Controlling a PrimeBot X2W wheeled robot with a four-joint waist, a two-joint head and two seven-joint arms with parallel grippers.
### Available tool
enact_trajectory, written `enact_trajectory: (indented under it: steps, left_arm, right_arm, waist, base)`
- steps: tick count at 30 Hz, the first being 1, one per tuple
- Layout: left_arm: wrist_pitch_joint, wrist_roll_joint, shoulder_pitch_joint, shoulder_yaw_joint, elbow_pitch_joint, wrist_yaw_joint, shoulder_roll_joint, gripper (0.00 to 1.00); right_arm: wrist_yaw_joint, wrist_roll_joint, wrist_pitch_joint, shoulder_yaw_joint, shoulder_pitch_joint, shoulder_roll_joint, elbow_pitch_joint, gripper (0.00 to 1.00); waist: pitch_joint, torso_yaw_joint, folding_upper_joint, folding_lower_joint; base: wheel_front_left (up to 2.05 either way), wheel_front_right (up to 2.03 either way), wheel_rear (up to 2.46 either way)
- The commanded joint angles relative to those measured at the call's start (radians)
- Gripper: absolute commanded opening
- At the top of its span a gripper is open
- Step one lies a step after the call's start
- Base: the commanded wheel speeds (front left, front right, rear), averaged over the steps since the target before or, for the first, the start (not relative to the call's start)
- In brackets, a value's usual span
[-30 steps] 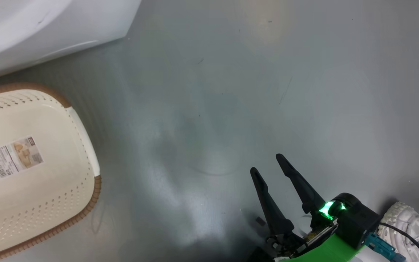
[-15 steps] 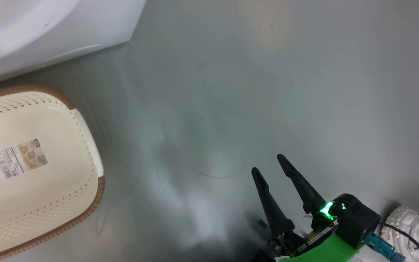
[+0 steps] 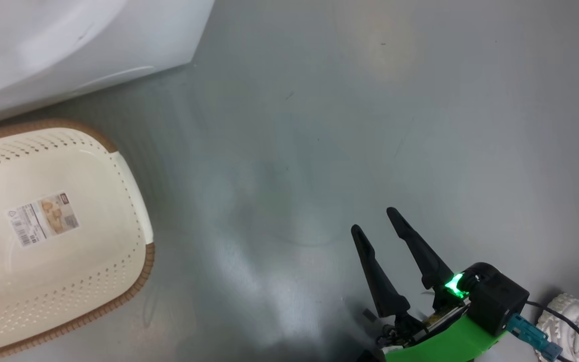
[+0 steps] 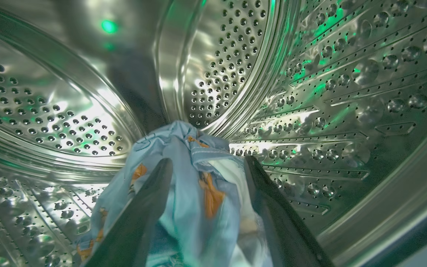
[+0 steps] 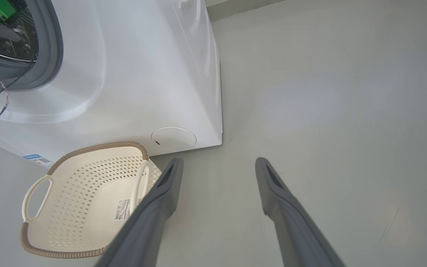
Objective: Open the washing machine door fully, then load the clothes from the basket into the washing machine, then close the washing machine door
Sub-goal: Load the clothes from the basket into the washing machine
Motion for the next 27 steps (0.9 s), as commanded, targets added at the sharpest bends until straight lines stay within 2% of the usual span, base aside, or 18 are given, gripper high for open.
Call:
enact_trajectory:
  steps: [1, 27]
  left_arm:
    - [-0.006, 0.002, 0.008, 0.02, -0.028, 0.011, 0.042, 1.0]
    - [-0.119, -0.043, 0.224, -0.034, -0.017, 0.032, -0.078, 1.0]
  right_arm:
    - [0.002, 0.012, -0.005, 0.015, 0.006, -0.009, -0.011, 1.0]
    - [0.002, 0.0, -0.005, -0.055, -0.062, -0.009, 0.077, 1.0]
  waist:
    - [-0.008, 0.007, 0.0, 0.0]
    - [-0.171, 0.112, 0.0, 0.0]
  base:
    - [0.0, 0.0, 0.0]
    - [0.0, 0.0, 0.0]
